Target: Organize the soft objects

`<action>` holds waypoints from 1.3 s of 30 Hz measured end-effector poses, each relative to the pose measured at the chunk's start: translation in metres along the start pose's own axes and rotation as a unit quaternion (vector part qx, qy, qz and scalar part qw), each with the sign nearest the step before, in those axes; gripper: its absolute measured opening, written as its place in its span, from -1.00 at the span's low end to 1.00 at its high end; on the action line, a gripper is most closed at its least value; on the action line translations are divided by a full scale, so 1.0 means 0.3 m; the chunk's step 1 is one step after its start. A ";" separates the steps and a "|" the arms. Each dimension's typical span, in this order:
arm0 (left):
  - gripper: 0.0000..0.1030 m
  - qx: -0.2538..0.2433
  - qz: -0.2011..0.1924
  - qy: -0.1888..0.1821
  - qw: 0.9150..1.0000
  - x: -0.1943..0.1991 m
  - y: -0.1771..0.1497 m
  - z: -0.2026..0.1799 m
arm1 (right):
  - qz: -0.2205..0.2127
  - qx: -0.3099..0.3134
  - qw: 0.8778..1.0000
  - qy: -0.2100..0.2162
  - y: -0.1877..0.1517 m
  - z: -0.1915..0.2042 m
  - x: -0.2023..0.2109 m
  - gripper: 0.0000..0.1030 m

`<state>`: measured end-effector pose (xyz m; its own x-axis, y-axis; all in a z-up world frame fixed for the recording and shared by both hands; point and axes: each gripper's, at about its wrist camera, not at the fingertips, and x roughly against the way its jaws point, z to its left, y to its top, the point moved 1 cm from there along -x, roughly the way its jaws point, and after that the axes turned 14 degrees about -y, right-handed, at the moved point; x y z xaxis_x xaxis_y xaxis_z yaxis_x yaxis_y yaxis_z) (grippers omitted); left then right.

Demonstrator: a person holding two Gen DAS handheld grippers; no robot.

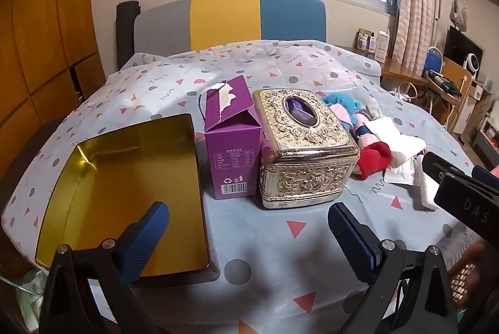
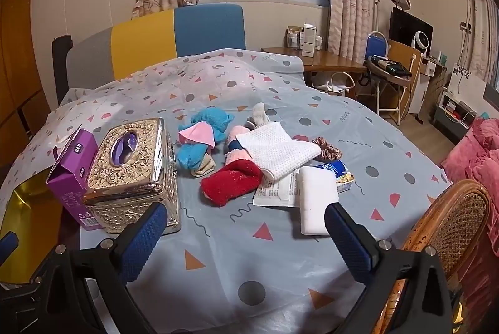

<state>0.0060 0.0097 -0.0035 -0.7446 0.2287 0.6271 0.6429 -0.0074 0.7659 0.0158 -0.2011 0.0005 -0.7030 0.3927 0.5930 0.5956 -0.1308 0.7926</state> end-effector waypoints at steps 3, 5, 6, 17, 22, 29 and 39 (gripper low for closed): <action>0.99 0.001 -0.002 0.001 1.000 0.004 -0.005 0.003 | -0.003 -0.001 1.000 0.000 0.006 -0.005 0.006 1.00; 0.99 0.001 -0.002 0.000 1.000 0.006 -0.004 0.003 | -0.006 -0.002 1.000 -0.002 0.010 -0.006 0.010 1.00; 0.99 0.001 -0.002 0.000 1.000 0.008 -0.004 0.004 | -0.006 -0.002 1.000 -0.002 0.011 -0.007 0.011 1.00; 0.99 0.000 -0.002 -0.003 1.000 0.016 -0.005 0.003 | -0.007 0.000 1.000 -0.001 0.009 -0.014 0.012 1.00; 0.99 -0.003 -0.004 -0.006 1.000 0.020 -0.008 -0.001 | -0.009 -0.004 1.000 -0.007 0.017 -0.035 0.009 1.00; 0.99 -0.004 0.001 -0.007 1.000 0.012 -0.008 -0.004 | -0.007 -0.006 1.000 -0.016 0.025 -0.066 0.002 1.00; 0.99 -0.015 0.021 -0.039 0.999 -0.015 -0.020 -0.024 | -0.007 -0.020 0.999 -0.036 0.053 -0.147 -0.025 1.00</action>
<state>0.0043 0.0018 -0.0098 -0.7004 0.3030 0.6462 0.6663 -0.0471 0.7442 0.0135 -0.2462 0.0149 -0.6811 0.4582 0.5712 0.5684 -0.1610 0.8069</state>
